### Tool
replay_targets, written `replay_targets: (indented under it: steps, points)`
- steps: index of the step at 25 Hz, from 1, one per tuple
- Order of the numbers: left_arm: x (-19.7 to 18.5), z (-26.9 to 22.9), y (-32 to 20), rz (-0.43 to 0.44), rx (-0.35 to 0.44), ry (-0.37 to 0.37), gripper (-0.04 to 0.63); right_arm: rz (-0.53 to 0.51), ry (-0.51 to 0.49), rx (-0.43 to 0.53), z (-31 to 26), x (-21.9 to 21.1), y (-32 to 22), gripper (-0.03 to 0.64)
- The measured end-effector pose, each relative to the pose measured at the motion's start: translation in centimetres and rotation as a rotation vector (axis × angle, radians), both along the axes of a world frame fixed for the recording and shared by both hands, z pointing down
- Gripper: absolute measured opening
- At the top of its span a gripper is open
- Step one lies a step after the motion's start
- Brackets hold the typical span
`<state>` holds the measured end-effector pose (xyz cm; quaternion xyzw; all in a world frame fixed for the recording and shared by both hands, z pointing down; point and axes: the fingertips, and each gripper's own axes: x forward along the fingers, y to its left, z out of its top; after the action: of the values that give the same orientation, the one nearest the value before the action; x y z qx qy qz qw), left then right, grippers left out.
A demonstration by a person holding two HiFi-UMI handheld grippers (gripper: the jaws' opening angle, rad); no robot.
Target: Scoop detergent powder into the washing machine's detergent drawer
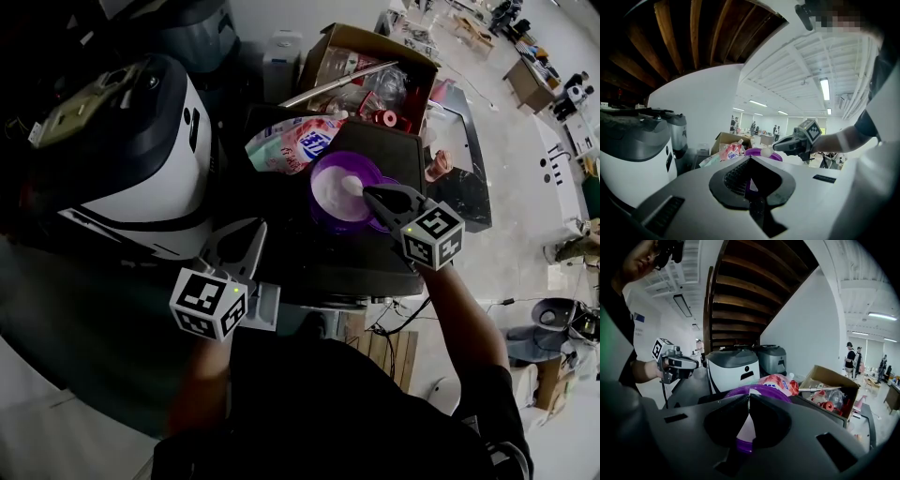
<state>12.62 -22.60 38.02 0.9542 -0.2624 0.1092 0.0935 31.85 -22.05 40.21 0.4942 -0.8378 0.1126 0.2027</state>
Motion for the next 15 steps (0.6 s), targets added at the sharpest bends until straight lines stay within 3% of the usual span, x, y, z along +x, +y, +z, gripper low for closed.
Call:
replay_targets:
  steps: [15]
  points:
    - [-0.3,1.1,-0.1,0.002,-0.015,0.006,0.008,-0.053,0.16,-0.16,4.0,0.2,-1.4,0.02]
